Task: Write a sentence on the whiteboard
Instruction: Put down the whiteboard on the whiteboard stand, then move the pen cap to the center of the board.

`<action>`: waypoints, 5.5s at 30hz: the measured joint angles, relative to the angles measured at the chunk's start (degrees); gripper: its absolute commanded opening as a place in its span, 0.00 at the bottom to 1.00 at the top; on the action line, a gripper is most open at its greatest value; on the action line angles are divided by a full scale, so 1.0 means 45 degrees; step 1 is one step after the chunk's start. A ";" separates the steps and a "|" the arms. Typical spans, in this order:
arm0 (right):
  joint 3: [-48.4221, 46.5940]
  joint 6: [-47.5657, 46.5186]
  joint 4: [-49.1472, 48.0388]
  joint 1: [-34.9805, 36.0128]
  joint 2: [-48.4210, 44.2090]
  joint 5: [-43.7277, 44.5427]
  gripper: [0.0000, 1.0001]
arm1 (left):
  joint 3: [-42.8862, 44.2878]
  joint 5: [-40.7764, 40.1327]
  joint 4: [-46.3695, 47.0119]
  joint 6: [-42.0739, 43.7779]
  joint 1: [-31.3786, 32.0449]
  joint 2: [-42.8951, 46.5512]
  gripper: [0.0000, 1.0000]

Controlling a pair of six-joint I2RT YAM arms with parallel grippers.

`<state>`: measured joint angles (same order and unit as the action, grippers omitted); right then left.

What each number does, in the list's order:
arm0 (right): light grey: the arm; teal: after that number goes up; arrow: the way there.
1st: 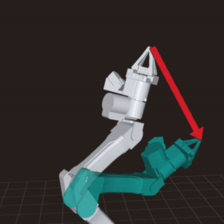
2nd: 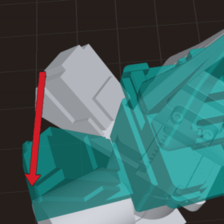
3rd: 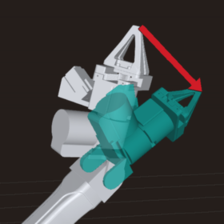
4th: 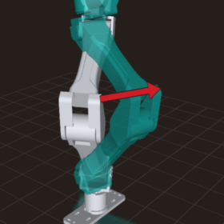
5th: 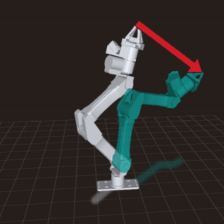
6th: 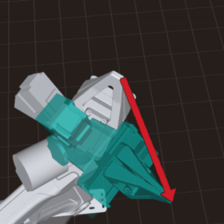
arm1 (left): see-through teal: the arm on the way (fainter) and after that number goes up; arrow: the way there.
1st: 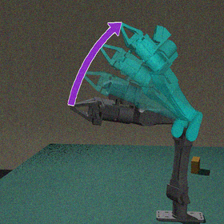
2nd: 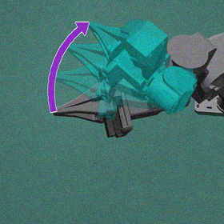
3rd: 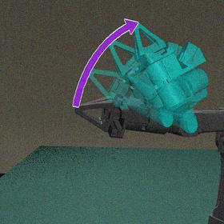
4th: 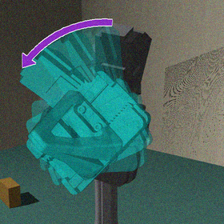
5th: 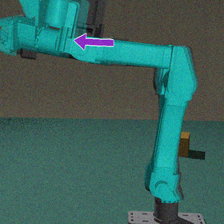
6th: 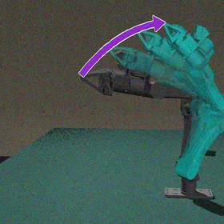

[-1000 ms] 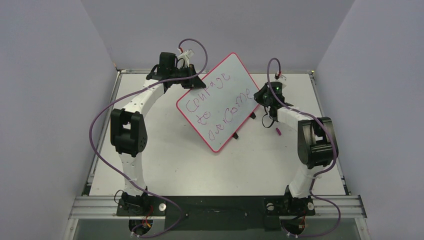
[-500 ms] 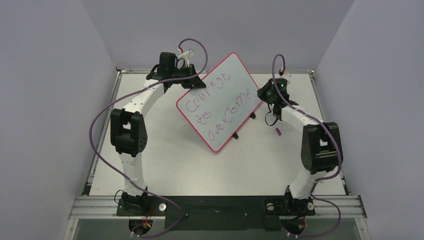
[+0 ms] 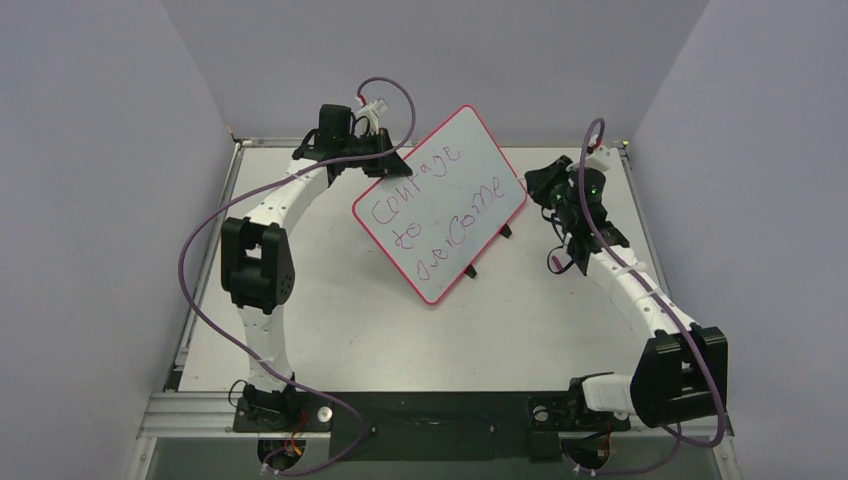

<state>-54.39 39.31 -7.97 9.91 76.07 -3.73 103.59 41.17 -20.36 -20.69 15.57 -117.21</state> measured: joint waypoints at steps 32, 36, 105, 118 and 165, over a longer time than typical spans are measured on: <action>0.0952 -0.0583 0.1831 0.0486 -0.2798 0.0544 0.00 | -0.0685 -0.1302 0.0223 0.1302 -0.0136 -0.0253 0.46; 0.0952 -0.0593 0.1889 0.0510 -0.2798 0.0544 0.00 | -0.0903 -0.1292 0.0534 0.1103 -0.0238 -0.0233 0.51; 0.0136 -0.1010 0.5285 0.0724 -0.7946 0.9466 0.00 | -0.0903 -1.0316 0.3667 -0.3215 0.8646 0.0214 0.54; 0.0024 -0.1161 0.6455 0.0709 -0.9364 0.9690 0.00 | 0.3147 -1.1016 0.3759 -0.7737 0.9748 -0.4231 0.56; 0.0418 -0.0816 0.7320 0.0709 -1.0083 0.8971 0.00 | -0.4925 -0.9836 0.9967 -1.3313 0.9282 -0.3274 0.48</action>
<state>-52.51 35.64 24.97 13.10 30.70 36.64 81.43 -3.09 24.49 -80.60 57.34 -131.94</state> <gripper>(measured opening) 0.100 0.475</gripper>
